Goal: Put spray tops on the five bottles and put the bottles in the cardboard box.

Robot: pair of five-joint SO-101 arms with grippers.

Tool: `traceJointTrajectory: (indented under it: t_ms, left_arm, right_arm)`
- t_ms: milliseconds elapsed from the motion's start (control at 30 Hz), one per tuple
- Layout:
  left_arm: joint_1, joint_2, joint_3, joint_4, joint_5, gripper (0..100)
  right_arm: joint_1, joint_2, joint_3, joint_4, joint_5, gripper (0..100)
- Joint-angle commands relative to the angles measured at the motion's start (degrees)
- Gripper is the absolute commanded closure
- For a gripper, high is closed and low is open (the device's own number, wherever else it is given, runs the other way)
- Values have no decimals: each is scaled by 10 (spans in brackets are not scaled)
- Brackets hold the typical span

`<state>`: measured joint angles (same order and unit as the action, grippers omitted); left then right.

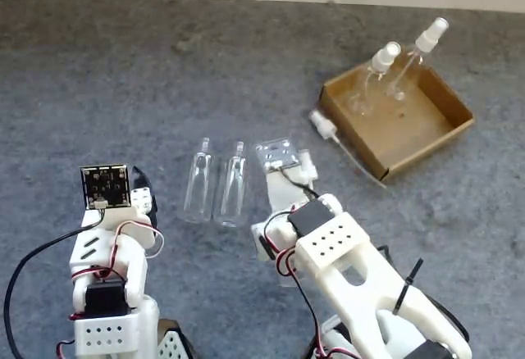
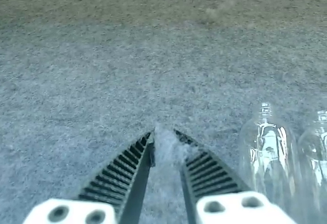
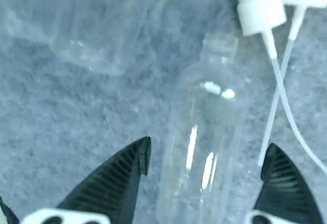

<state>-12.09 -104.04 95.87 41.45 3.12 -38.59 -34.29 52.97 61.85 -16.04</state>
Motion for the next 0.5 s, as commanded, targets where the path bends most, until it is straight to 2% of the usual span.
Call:
traceJointTrajectory:
  t_ms: [0,133,267,467]
  left_arm:
    - [8,-4,12,-13,2,994]
    - [8,-4,12,-13,2,994]
    - [8,-4,12,-13,2,994]
    - [9,-4,12,-13,2,994]
  right_arm:
    - [-8,-15,12,-51,-12,688]
    - [-9,-15,50,-84,-11,688]
    - [-7,-15,72,-131,36,688]
    - [-6,-15,73,-131,43,688]
